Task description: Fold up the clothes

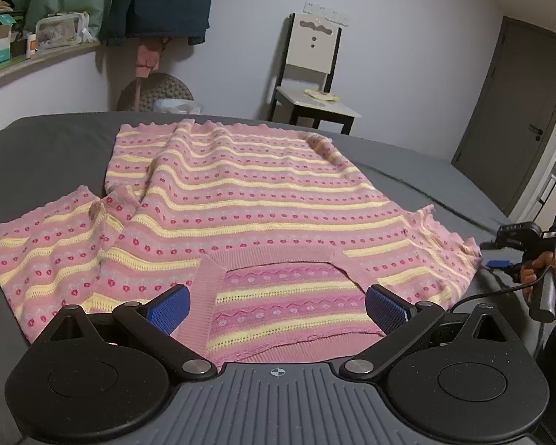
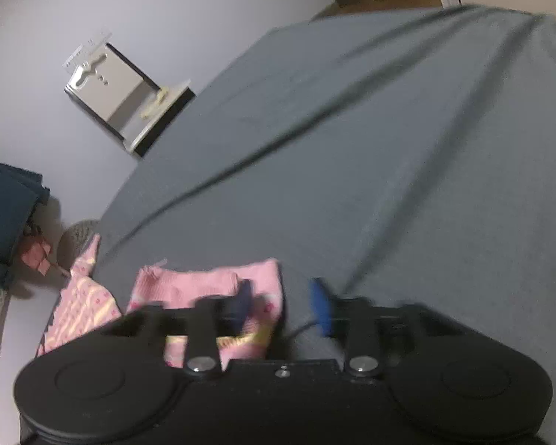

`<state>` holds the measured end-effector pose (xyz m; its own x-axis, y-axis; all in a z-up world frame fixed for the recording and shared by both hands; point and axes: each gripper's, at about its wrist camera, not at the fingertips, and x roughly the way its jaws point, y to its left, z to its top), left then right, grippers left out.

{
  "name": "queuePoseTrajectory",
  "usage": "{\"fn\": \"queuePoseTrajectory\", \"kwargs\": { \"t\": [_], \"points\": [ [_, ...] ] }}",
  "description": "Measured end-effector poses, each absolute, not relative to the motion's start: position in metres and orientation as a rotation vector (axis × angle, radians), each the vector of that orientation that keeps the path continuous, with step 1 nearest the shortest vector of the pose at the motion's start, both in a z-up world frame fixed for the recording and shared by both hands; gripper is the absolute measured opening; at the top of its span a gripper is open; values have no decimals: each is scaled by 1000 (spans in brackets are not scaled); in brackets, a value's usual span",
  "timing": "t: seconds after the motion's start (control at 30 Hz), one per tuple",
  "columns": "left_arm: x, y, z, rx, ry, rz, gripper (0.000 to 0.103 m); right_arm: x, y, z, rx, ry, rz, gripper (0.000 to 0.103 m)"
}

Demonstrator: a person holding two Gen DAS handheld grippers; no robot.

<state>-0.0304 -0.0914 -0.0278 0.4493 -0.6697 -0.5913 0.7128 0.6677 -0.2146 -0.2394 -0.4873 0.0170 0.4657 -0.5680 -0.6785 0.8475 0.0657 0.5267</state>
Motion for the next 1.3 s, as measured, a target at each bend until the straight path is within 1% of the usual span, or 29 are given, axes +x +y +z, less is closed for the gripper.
{"fn": "queuePoseTrajectory", "kwargs": {
  "t": [0.13, 0.23, 0.27, 0.37, 0.4, 0.47, 0.57, 0.63, 0.67, 0.7, 0.73, 0.8, 0.93, 1.07, 1.13, 1.17, 1.2, 1.23, 1.3],
  "points": [
    [-32, -90, -27, 69, 693, -857, 101, -220, -490, 36, 797, 379, -1155, 41],
    [-32, -88, -26, 71, 690, -852, 101, -197, -496, 55, 656, 432, -986, 41],
    [-32, -88, -26, 69, 689, -850, 101, -188, -499, 58, 622, 478, -915, 41],
    [-30, -86, -26, 63, 689, -844, 101, -163, -503, 52, 507, 630, -766, 36],
    [-30, -85, -26, 61, 689, -841, 101, -159, -503, 48, 480, 646, -736, 33],
    [-29, -85, -27, 63, 692, -837, 101, -151, -507, 40, 464, 673, -683, 32],
    [-29, -87, -28, 70, 696, -833, 101, -149, -515, 28, 481, 688, -672, 29],
    [-30, -88, -28, 75, 696, -835, 101, -153, -519, 21, 510, 687, -665, 23],
    [-30, -89, -28, 77, 696, -837, 101, -156, -518, 20, 522, 684, -657, 13],
    [-30, -89, -28, 79, 695, -838, 101, -157, -517, 20, 516, 679, -657, 7],
    [-30, -90, -28, 81, 694, -839, 101, -157, -515, 21, 502, 675, -648, 5],
    [-30, -92, -29, 84, 700, -840, 101, -158, -512, 25, 473, 649, -652, 3],
    [-30, -95, -31, 98, 705, -844, 101, -169, -517, 34, 477, 555, -787, 3],
    [-31, -95, -31, 102, 707, -841, 101, -176, -530, 21, 593, 588, -823, 3],
    [-30, -95, -32, 100, 708, -839, 101, -180, -531, 17, 640, 572, -812, 4],
    [-30, -95, -32, 102, 709, -840, 101, -182, -531, 17, 651, 562, -819, 13],
    [-31, -96, -32, 105, 711, -840, 101, -187, -529, 21, 647, 551, -840, 26],
    [-31, -96, -33, 109, 712, -842, 101, -193, -526, 26, 641, 539, -865, 29],
    [-32, -97, -34, 116, 714, -846, 101, -205, -521, 37, 629, 514, -913, 29]
  ]
}}
